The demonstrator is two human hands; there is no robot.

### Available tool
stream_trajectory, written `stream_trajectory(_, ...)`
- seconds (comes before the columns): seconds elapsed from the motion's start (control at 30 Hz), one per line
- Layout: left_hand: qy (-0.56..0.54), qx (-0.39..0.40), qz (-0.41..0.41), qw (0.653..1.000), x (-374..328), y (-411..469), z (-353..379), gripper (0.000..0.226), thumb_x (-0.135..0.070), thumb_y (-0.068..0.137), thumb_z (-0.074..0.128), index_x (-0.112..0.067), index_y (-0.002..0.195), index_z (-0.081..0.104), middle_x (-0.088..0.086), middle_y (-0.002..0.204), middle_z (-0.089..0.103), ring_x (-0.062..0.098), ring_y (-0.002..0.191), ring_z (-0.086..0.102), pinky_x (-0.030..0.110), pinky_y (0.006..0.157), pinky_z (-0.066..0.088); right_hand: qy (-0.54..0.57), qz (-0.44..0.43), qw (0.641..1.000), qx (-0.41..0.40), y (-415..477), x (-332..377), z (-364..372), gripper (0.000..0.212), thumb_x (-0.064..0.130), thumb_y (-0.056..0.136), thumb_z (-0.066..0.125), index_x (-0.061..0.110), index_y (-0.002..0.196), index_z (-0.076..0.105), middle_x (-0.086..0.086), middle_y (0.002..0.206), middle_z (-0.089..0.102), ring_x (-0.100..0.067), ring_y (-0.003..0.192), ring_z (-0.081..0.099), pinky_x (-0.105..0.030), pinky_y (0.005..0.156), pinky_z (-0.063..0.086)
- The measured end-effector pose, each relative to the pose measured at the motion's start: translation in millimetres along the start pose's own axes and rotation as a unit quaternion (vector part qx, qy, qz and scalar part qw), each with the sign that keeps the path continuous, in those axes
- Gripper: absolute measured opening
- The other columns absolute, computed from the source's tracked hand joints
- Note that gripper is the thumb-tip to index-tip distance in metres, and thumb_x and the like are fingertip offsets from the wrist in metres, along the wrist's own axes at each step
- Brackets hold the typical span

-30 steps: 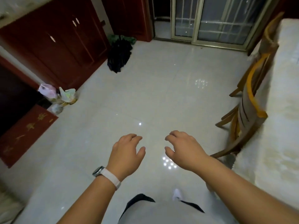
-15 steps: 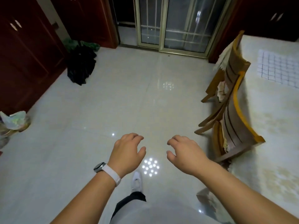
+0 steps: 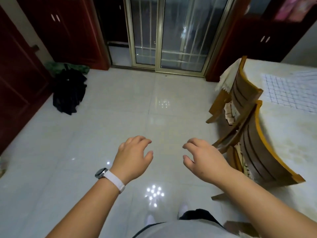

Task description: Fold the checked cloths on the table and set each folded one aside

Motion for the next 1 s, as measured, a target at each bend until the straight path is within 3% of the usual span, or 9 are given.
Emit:
stream_trajectory(0.4,0.040,0.085,0.008,0.996,-1.9,117.7,31.6,0.040,-0.044,0.094,0.047,-0.030,0.131,0.054,-0.011,0.137,0.050,0.014,0.130,0.040,0.033,0.104,0.031,0.032,0.024,0.995,0.095,98.0,-72.7,22.8,0.046,0.045,0.095,0.042,0.023,0.136,0.048,0.003,0.133,0.050,-0.020,0.120,0.048,-0.034,0.094,0.043)
stream_trajectory(0.6,0.048,0.083,0.000,0.995,-35.1,230.5,29.8,0.039,-0.044,0.093,0.049,-0.031,0.129,0.055,-0.012,0.135,0.052,0.013,0.128,0.043,0.032,0.104,0.033,0.067,0.029,0.996,0.061,189.0,-150.1,-8.8,0.046,0.045,0.095,0.042,0.024,0.135,0.048,0.002,0.132,0.051,-0.021,0.121,0.048,-0.033,0.097,0.041)
stream_trajectory(0.83,0.056,0.062,0.052,0.995,-112.3,357.7,25.6,0.036,-0.041,0.092,0.053,-0.029,0.126,0.058,-0.010,0.133,0.053,0.015,0.127,0.044,0.033,0.104,0.034,0.090,0.073,0.993,0.016,256.9,-250.1,-56.5,0.044,0.043,0.094,0.045,0.023,0.133,0.051,0.000,0.132,0.052,-0.023,0.122,0.047,-0.034,0.096,0.041)
stream_trajectory(1.0,0.054,0.094,0.090,0.990,-142.5,410.2,29.4,0.048,-0.051,0.086,0.041,-0.030,0.125,0.058,-0.010,0.133,0.053,0.016,0.127,0.045,0.033,0.103,0.034,0.116,0.092,0.989,0.018,276.9,-281.0,-67.9,0.045,0.043,0.096,0.044,0.023,0.136,0.050,0.002,0.135,0.051,-0.021,0.121,0.047,-0.035,0.099,0.042)
Point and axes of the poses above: each hand's wrist, its own y-axis towards the middle knuckle, its own z-axis out of the palm, x = y × z, the point moved 2 cm from there along y, towards the middle knuckle
